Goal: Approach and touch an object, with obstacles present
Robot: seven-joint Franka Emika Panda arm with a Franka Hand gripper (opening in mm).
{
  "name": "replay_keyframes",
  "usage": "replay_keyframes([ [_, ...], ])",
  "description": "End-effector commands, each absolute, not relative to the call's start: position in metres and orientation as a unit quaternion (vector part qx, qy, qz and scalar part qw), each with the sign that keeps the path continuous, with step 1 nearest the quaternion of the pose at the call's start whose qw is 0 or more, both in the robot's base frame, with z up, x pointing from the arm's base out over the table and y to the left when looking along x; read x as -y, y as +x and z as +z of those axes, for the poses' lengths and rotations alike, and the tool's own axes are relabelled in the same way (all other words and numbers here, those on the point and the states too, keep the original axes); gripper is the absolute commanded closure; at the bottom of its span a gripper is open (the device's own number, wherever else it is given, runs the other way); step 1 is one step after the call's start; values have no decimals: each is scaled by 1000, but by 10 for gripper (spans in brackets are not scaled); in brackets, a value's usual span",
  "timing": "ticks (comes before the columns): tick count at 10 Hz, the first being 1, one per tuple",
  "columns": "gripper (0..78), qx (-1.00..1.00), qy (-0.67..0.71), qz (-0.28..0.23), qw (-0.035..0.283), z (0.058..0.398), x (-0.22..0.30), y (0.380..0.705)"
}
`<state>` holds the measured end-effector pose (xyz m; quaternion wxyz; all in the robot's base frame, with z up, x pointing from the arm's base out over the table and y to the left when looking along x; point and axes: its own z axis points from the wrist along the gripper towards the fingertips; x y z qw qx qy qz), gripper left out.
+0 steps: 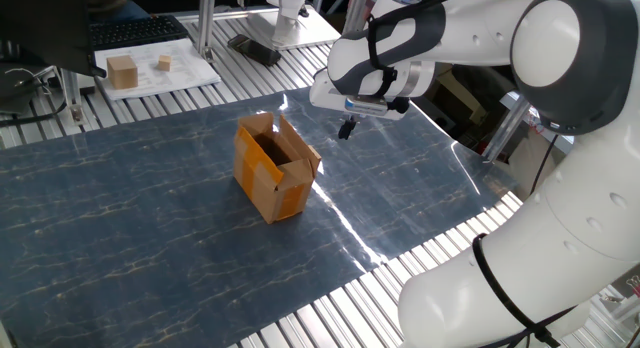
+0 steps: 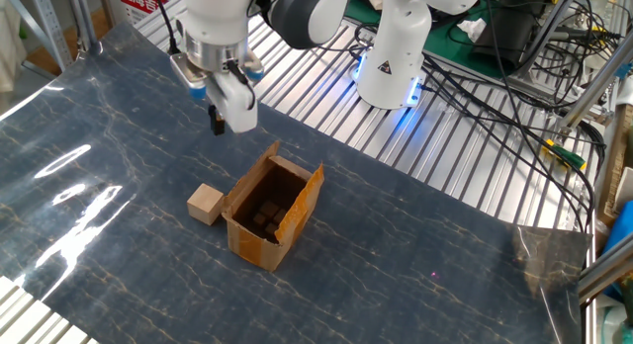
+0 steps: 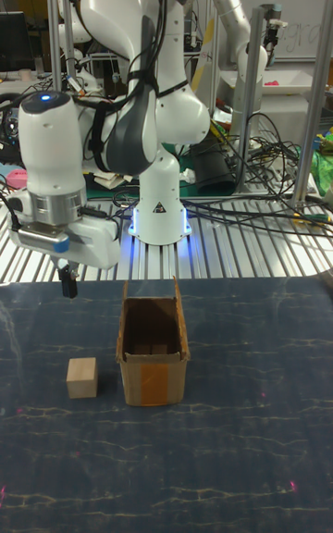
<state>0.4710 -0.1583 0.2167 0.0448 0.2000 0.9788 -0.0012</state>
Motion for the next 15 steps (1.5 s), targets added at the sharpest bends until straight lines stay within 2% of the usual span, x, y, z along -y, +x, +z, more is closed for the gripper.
replay_keyframes([
  [1, 776, -995, 88, 1, 47, 225, 160, 468],
  [15, 776, -995, 97, 16, 31, 262, 78, 452],
])
